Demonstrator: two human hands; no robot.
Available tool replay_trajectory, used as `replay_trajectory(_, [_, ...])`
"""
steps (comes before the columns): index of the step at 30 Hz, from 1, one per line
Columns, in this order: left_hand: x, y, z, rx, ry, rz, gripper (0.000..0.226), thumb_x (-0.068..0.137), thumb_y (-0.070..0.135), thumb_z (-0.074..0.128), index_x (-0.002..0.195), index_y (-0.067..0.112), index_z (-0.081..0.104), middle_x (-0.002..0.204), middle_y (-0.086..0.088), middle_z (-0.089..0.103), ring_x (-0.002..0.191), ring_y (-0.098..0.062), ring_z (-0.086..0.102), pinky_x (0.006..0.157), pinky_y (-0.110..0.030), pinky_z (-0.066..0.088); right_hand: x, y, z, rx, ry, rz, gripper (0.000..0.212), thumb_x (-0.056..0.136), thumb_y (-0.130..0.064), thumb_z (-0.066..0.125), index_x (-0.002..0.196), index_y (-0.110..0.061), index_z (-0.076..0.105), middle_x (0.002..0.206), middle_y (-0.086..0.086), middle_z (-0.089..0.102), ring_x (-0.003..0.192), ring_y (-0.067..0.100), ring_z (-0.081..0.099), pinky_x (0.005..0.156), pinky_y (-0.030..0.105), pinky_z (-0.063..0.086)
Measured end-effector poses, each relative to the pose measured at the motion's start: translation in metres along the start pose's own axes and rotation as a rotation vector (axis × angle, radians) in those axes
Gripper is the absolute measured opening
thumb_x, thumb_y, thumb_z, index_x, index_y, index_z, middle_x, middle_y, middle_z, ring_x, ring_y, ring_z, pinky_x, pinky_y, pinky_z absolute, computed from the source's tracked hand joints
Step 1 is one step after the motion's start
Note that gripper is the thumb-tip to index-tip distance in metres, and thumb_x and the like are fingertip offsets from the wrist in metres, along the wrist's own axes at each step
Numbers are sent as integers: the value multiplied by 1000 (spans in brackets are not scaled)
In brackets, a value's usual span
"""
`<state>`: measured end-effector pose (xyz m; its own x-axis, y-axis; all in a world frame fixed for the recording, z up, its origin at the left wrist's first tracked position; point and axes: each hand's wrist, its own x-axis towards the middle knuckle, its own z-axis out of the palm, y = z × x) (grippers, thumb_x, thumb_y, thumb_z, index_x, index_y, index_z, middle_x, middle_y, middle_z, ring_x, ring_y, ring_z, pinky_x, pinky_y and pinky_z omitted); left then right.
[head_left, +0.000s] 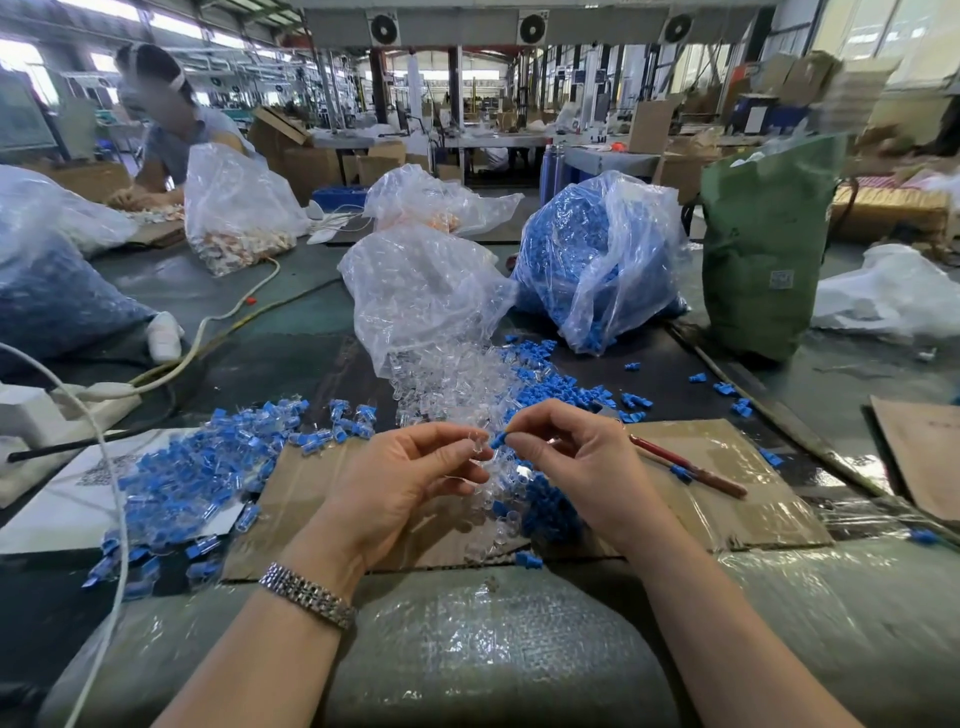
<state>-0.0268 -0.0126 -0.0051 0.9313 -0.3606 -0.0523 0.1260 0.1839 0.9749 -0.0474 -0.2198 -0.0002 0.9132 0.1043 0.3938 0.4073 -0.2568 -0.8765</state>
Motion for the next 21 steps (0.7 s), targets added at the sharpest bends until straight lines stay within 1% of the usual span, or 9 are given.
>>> replay_trajectory(3, [1, 0, 3, 5, 6, 9, 31, 75, 24, 80, 103, 10, 80, 103, -20, 76, 86, -23, 72, 75, -28, 61, 0, 2, 0, -22, -5, -16, 7, 89, -10, 75, 95, -14, 74, 87, -4, 72, 82, 15, 66, 78, 32, 55])
replay_trajectory(6, [0, 0, 5, 2, -4, 8, 24, 79, 17, 74, 102, 9, 80, 102, -21, 76, 86, -24, 73, 75, -28, 62, 1, 4, 1, -72, -4, -49, 8, 89, -12, 75, 94, -18, 73, 85, -8, 71, 80, 11, 65, 75, 28, 52])
replay_trajectory(10, [-2, 1, 8, -20, -25, 30, 22, 79, 11, 73, 99, 8, 81, 97, -20, 76, 85, -24, 75, 72, -23, 60, 1, 6, 3, -130, -20, -85, 13, 89, -13, 75, 91, -26, 72, 84, -14, 69, 79, 12, 65, 71, 36, 54])
replay_trajectory(13, [-2, -1, 8, 2, -20, 25, 24, 76, 11, 76, 100, 8, 81, 100, -23, 76, 87, -27, 75, 75, -29, 63, 0, 7, 4, -154, -30, -86, 18, 90, -14, 75, 90, -31, 70, 84, -14, 68, 77, 10, 63, 71, 36, 54])
replay_trajectory(15, [-2, -1, 7, 18, -16, 17, 28, 73, 15, 79, 100, 9, 81, 101, -24, 76, 88, -27, 75, 78, -31, 64, 0, 7, 4, -164, -42, -83, 15, 90, -16, 75, 90, -30, 70, 83, -14, 67, 73, 7, 60, 68, 31, 53])
replay_trajectory(17, [-1, -1, 5, 1, -27, 17, 31, 74, 17, 80, 103, 7, 80, 104, -24, 75, 89, -26, 75, 78, -30, 63, 0, 5, 3, -107, -44, -52, 8, 90, -23, 75, 94, -29, 72, 83, -10, 67, 68, 2, 56, 63, 22, 49])
replay_trajectory(19, [0, -2, 2, -25, -34, 15, 31, 76, 16, 80, 105, 6, 79, 108, -23, 75, 91, -26, 75, 78, -28, 63, 0, 4, -2, -19, 44, 3, 8, 90, -29, 74, 98, -29, 71, 85, -6, 67, 69, 3, 58, 63, 16, 48])
replay_trajectory(20, [1, -3, 0, -34, -34, 10, 32, 75, 17, 81, 106, 6, 79, 109, -23, 74, 92, -26, 75, 79, -29, 63, 0, 4, -4, -56, 131, 22, 8, 91, -31, 72, 99, -29, 69, 87, -7, 67, 73, 5, 60, 65, 17, 50])
replay_trajectory(21, [1, -3, -1, -37, -31, 7, 34, 74, 18, 83, 106, 6, 79, 109, -23, 74, 92, -27, 74, 81, -31, 63, 2, 5, -8, -182, 231, 50, 9, 93, -32, 70, 101, -28, 68, 91, -8, 66, 80, 8, 62, 70, 20, 52])
